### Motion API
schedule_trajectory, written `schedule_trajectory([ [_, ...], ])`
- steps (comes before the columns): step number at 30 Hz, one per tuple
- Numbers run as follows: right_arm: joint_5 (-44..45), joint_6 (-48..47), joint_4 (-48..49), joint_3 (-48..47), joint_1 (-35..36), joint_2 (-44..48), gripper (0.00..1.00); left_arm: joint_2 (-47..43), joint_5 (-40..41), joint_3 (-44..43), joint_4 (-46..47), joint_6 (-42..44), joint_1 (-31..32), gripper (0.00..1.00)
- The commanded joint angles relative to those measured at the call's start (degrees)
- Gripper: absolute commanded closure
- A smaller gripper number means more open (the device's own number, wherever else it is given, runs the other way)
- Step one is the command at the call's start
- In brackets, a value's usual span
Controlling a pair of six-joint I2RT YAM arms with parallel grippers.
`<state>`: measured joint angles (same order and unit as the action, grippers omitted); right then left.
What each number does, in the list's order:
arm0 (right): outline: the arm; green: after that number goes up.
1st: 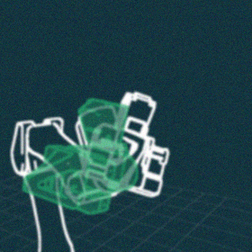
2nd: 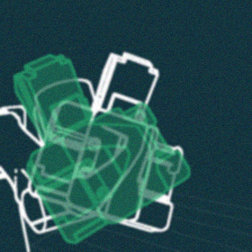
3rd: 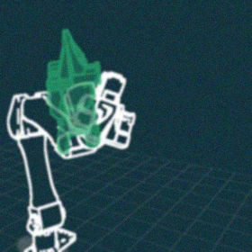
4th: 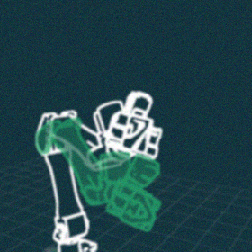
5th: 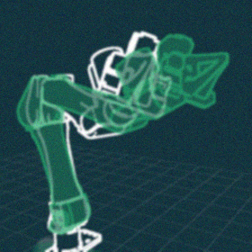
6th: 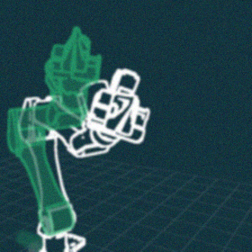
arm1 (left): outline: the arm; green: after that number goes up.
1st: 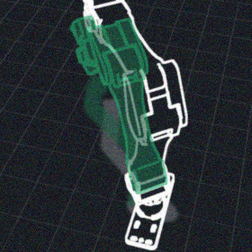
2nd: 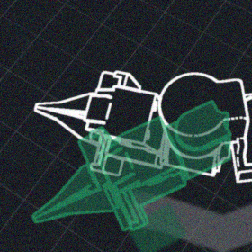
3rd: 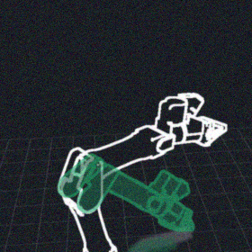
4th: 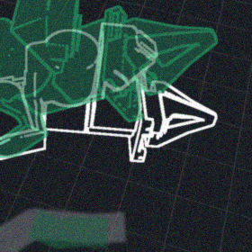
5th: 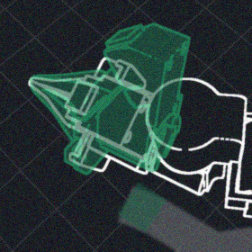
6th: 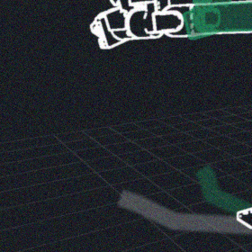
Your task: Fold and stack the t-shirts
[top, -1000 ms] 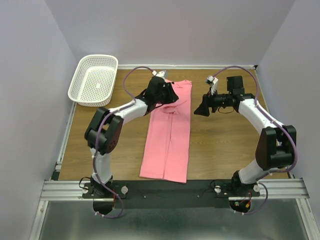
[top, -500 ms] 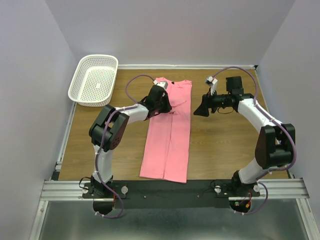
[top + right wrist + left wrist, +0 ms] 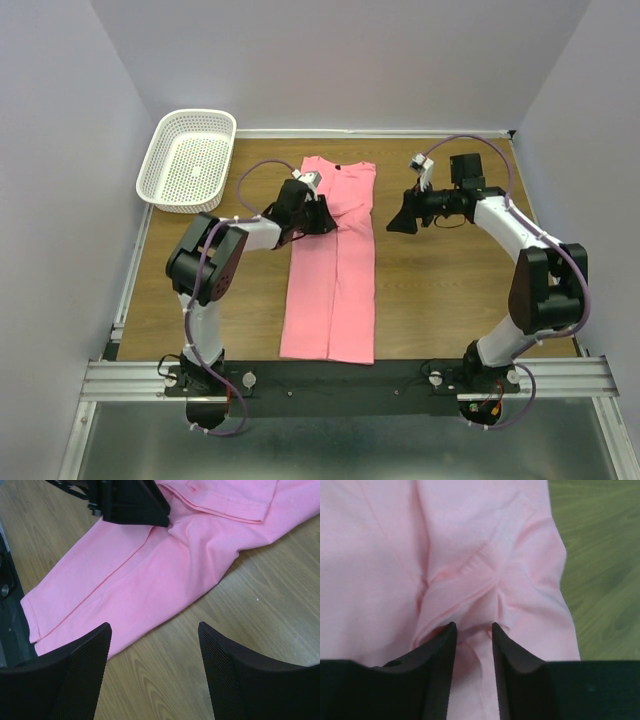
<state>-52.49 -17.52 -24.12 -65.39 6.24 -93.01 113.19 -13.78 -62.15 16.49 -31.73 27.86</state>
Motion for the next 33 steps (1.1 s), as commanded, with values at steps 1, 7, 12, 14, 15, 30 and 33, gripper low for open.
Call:
schedule_trajectory([
  [1, 0.0, 1.0, -1.0, -0.6, -0.4, -1.9, 0.23, -7.5, -7.1, 3.4, 5.0, 2.6, 0.2, 0.51],
  [7, 7.8, 11.3, 0.6, -13.1, -0.4, -14.4, 0.22, -15.8, -4.4, 5.9, 3.5, 2.8, -2.7, 0.41],
  [12, 11.2, 27.4, 2.1, -30.0, 0.3, -33.2, 0.22, -22.3, -0.6, 13.6, 6.8, -2.4, -8.8, 0.39],
  [14, 16.1, 32.1, 2.1, -36.8, 1.5, -37.0, 0.22, -25.5, 1.0, 17.8, 7.9, -2.7, -10.8, 0.35],
  [15, 17.9, 33.0, 2.2, -38.2, 1.8, -39.9, 0.22, -28.6, 1.7, 18.9, 8.3, -2.6, -11.7, 0.34],
  [30, 22.1, 42.7, 3.6, -53.3, 3.5, -55.7, 0.79, -44.7, 0.7, 30.6, 6.1, -2.9, -14.1, 0.34],
  [33, 26.0, 42.1, 3.5, -61.0, 2.9, -58.8, 0.97, -46.7, -0.1, 31.7, 5.9, -3.4, -14.3, 0.34],
])
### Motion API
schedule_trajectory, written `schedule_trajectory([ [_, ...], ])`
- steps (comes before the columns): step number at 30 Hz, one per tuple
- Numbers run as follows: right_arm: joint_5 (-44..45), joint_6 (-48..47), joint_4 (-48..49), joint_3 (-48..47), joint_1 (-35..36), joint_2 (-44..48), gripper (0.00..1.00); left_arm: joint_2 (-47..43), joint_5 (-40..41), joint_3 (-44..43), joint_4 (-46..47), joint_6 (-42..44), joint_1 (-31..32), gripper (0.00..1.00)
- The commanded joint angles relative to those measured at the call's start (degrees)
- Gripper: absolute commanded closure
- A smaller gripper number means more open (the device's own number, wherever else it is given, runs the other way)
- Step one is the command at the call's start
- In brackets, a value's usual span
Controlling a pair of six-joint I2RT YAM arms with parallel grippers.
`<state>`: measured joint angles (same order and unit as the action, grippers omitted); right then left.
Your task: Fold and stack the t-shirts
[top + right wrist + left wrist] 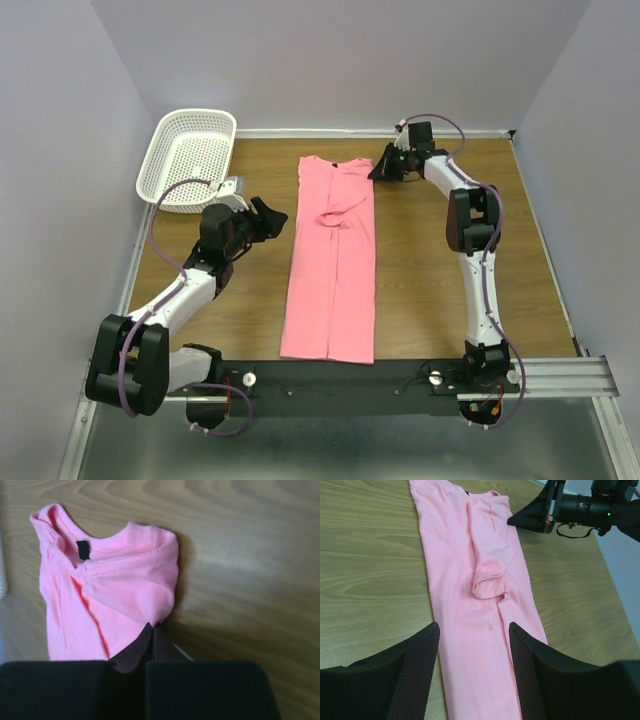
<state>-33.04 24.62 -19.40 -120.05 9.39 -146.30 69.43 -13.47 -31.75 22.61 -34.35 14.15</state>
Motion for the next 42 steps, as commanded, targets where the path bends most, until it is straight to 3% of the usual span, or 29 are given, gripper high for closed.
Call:
schedule_trajectory([
  [1, 6.4, -0.1, -1.3, -8.8, -0.5, -7.0, 0.99, -3.4, -0.5, 1.4, -0.4, -1.0, -0.7, 0.34],
  [7, 9.5, -1.6, 0.1, -26.3, -1.2, -15.2, 0.96, -3.8, -1.0, 2.4, -0.1, -2.0, -0.7, 0.34],
  [8, 10.4, -2.0, 1.2, -26.0, -1.3, -15.3, 0.89, -3.5, -1.2, 2.4, -0.1, -2.3, -0.7, 0.34],
  [9, 11.1, -2.4, 2.9, -26.0, -1.2, -15.2, 0.72, -3.2, -1.6, 2.2, -0.1, -2.5, -0.7, 0.34],
  [10, 11.2, -2.8, 2.8, -26.6, -1.3, -15.1, 0.62, -3.1, -1.7, 2.2, -0.1, -2.7, -0.7, 0.34],
  [11, 10.6, -4.4, 2.7, -26.6, -1.6, -13.8, 0.41, -3.1, -2.1, 2.1, -0.1, -3.1, -0.7, 0.34],
  [13, 6.4, -6.7, 2.7, -22.6, -2.3, -10.4, 0.31, -3.2, -2.9, 2.1, -0.3, -3.4, -0.7, 0.34],
  [16, 1.0, -19.5, 2.8, -12.1, -2.2, 2.5, 0.17, -4.7, -4.2, 2.2, -2.3, -3.4, -0.5, 0.34],
  [18, -5.3, -29.9, 1.7, 6.8, -2.1, 14.6, 0.14, -7.6, -4.5, 2.6, -5.7, -2.7, 1.3, 0.34],
  [19, -7.1, -33.5, 1.0, 6.8, -2.2, 18.6, 0.14, -9.0, -3.5, 2.6, -7.9, -2.4, 2.5, 0.34],
  [20, -9.5, -37.7, 0.1, 16.0, -1.9, 23.3, 0.14, -10.8, -2.2, 2.7, -12.7, -2.1, 4.2, 0.34],
  [23, -15.4, -73.5, -13.8, 32.9, 1.2, 39.2, 0.14, -16.5, 5.6, 1.7, -25.0, -4.4, 13.9, 0.34],
  [24, -15.0, -82.3, -24.3, 37.0, 2.7, 42.7, 0.14, -18.9, 8.8, 2.0, -27.6, -5.9, 16.2, 0.34],
  [26, -9.5, -95.3, -26.1, 48.4, 9.2, 55.6, 0.14, -21.0, 10.9, 3.5, -33.6, -13.0, 23.4, 0.34],
  [27, -7.7, -97.3, -24.6, 59.3, 11.9, 60.8, 0.14, -22.7, 12.3, 5.1, -35.5, -15.4, 25.3, 0.34],
  [29, -3.6, -92.6, -17.4, 72.0, 20.7, 73.2, 0.12, -25.2, 14.8, 7.6, -40.5, -23.6, 32.1, 0.34],
  [31, -2.8, -87.8, -13.9, 77.0, 25.1, 78.9, 0.11, -27.3, 15.8, 9.2, -41.9, -29.5, 37.4, 0.34],
  [32, -2.6, -85.5, -12.3, 78.7, 28.5, 83.2, 0.11, -28.3, 15.8, 10.4, -41.7, -36.3, 42.9, 0.35],
  [35, 4.2, -75.8, -4.7, 84.4, 35.9, 87.2, 0.13, -29.9, 17.3, 15.1, -39.8, -47.2, 52.2, 0.35],
  [37, 7.6, -75.4, -4.2, 87.0, 37.7, 87.6, 0.14, -28.4, 18.7, 15.8, -38.3, -51.0, 56.3, 0.35],
  [42, 10.6, -74.8, -3.1, 87.9, 39.0, 87.1, 0.15, -18.8, 24.8, 12.8, -39.7, -56.4, 60.6, 0.36],
])
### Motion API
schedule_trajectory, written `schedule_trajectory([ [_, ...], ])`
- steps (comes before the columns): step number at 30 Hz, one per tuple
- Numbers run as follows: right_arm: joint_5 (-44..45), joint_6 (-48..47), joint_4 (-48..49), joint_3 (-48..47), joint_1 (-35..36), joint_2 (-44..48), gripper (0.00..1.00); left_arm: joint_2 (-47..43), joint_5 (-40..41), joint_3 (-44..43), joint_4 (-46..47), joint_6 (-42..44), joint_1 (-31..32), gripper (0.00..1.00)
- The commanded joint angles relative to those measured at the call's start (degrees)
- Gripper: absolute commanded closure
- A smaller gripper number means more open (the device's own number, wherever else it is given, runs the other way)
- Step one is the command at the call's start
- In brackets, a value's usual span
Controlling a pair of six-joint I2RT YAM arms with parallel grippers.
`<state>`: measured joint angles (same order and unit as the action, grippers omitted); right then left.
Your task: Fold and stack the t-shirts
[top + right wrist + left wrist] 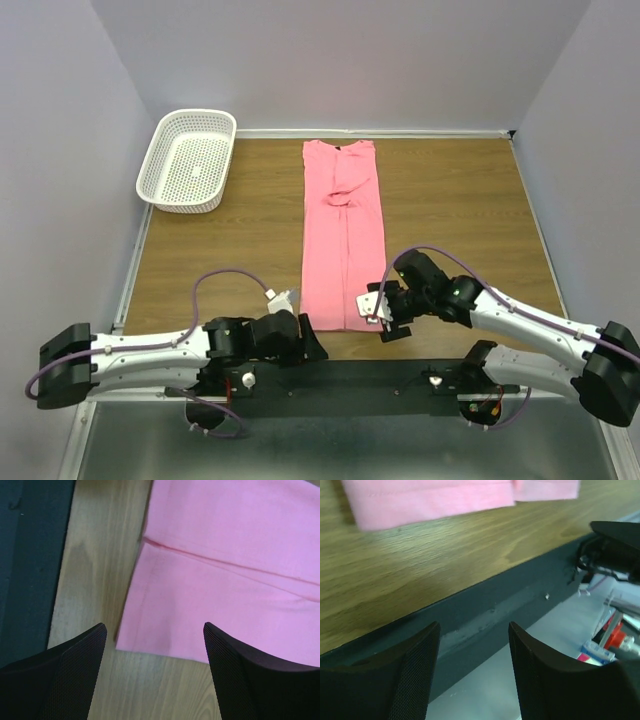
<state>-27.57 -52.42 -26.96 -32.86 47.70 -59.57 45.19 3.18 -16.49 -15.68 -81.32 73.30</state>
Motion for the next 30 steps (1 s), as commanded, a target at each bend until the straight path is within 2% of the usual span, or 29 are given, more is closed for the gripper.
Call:
schedule_trajectory([
  [1, 5.0, 2.2, 4.5, 0.8, 0.8, 0.4, 0.15, 6.9, 8.7, -2.8, -3.0, -12.4, 1.4, 0.35],
  [5, 5.0, 1.9, 4.7, 1.0, 0.8, 0.8, 0.15, 12.1, 13.7, -6.1, -11.4, -22.8, 1.4, 0.36],
  [9, 5.2, 1.8, 4.9, 1.2, 0.7, 0.6, 0.15, 6.9, 21.1, -4.6, -10.3, -29.6, 1.3, 0.36],
  [11, 5.2, 1.8, 5.0, 1.2, 0.8, 0.6, 0.15, 4.0, 21.6, -2.2, -8.8, -32.0, 0.1, 0.37],
  [17, 3.2, 0.3, 4.1, 1.7, 0.7, 0.5, 0.14, 3.2, 19.1, 2.3, -4.1, -32.4, -3.6, 0.44],
  [26, 0.0, -2.8, 0.9, 1.7, 0.8, 0.9, 0.13, 12.9, 19.8, 0.3, 2.7, -22.4, -13.3, 0.47],
  [28, -0.3, -3.5, 0.0, 1.7, 0.8, 1.3, 0.13, 15.5, 18.7, 0.6, 4.5, -21.1, -14.1, 0.53],
  [29, -0.9, -4.1, -0.4, 1.7, 0.8, 1.9, 0.13, 16.2, 18.6, 0.8, 6.0, -20.6, -14.1, 0.69],
  [30, -1.3, -6.0, -1.7, 1.9, 0.8, 2.3, 0.13, 17.2, 18.1, 1.1, 6.7, -20.4, -14.2, 0.81],
])
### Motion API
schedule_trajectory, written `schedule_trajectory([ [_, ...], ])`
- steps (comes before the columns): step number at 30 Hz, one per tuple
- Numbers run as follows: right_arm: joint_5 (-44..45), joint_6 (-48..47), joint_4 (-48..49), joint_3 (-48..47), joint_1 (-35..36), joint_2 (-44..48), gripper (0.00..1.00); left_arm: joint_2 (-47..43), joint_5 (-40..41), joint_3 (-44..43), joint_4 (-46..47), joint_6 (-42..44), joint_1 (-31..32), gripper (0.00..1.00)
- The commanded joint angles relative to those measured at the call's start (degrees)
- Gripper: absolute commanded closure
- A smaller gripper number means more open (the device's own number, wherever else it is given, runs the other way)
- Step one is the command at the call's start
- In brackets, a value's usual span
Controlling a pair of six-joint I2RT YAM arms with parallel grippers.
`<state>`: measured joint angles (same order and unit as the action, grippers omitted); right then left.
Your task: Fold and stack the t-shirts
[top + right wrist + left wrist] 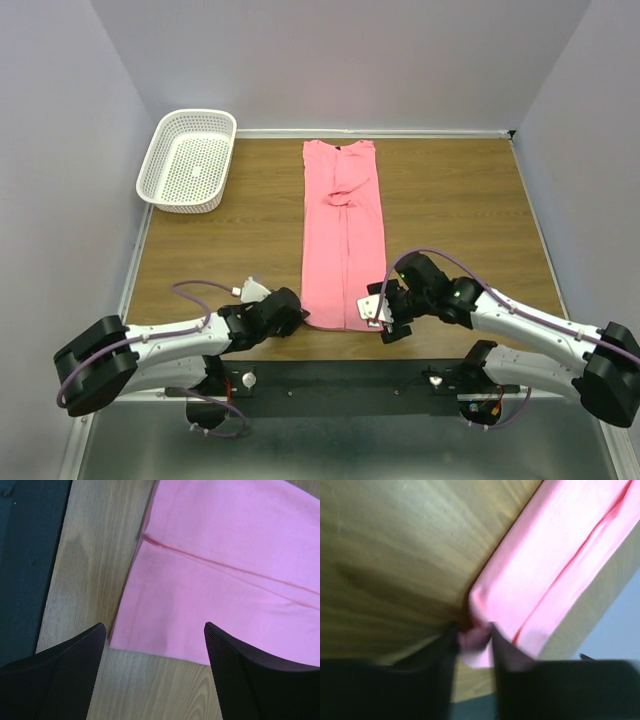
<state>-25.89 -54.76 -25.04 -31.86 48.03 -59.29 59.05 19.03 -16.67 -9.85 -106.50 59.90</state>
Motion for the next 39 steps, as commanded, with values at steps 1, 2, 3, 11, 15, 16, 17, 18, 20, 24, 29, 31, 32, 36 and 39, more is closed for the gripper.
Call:
schedule_trajectory([
  [1, -3.4, -5.3, -4.6, 1.1, 0.4, 2.2, 0.13, 3.6, 2.2, 1.4, 1.4, 5.0, -0.7, 0.92],
  [2, -4.8, -7.0, -5.6, 1.4, 0.6, 3.0, 0.14, 3.9, 2.0, 1.5, 2.1, 5.3, -0.7, 1.00],
  [3, -5.2, -9.2, -6.7, 1.9, 0.5, 3.2, 0.14, 4.1, 1.9, 1.3, 3.0, 6.5, -0.7, 1.00],
  [11, 6.4, -4.5, 1.2, 3.9, 4.3, -7.2, 0.26, 2.3, 1.3, -2.6, 2.0, 12.7, -0.7, 1.00],
  [15, 12.1, -1.6, 5.8, 4.3, 6.5, -10.7, 0.32, -0.7, 0.7, -2.1, 1.5, 13.2, -0.7, 1.00],
  [16, 12.6, -0.9, 6.2, 4.2, 6.5, -11.5, 0.38, -1.9, 0.3, -1.4, 1.6, 13.2, -0.7, 1.00],
  [17, 13.0, -0.6, 6.3, 4.3, 6.6, -11.8, 0.42, -2.4, 0.1, -1.2, 1.8, 13.4, -0.7, 1.00],
  [18, 13.2, -0.3, 6.2, 4.3, 6.6, -12.0, 0.53, -3.3, -0.1, -0.7, 2.4, 13.6, -0.7, 1.00],
  [20, 13.3, -0.1, 6.1, 4.2, 6.6, -11.9, 0.75, -4.0, -0.2, -0.6, 2.8, 14.3, -0.7, 1.00],
  [24, 13.5, 2.7, 5.6, 3.1, 6.6, -10.5, 0.99, -5.3, 0.0, -0.2, 5.0, 15.5, -0.8, 1.00],
  [29, 12.9, 7.3, 5.2, -2.0, 5.4, -6.5, 0.99, -3.8, -1.7, -2.6, 9.5, 21.6, -6.5, 1.00],
  [31, 14.3, 7.6, 5.3, -4.4, 3.7, -7.3, 1.00, -1.9, -3.5, -4.6, 12.1, 24.0, -9.1, 1.00],
  [32, 14.5, 7.3, 5.3, -5.3, 2.4, -8.0, 0.99, -1.0, -4.4, -5.3, 13.0, 26.4, -11.9, 1.00],
  [36, 11.7, 5.6, 5.6, -11.4, -8.8, -13.2, 0.99, 5.5, -8.1, -10.5, 18.0, 32.9, -18.4, 1.00],
  [39, 11.6, 4.8, 6.7, -17.8, -14.4, -20.4, 0.99, 12.7, -11.4, -16.2, 20.7, 37.4, -23.2, 1.00],
])
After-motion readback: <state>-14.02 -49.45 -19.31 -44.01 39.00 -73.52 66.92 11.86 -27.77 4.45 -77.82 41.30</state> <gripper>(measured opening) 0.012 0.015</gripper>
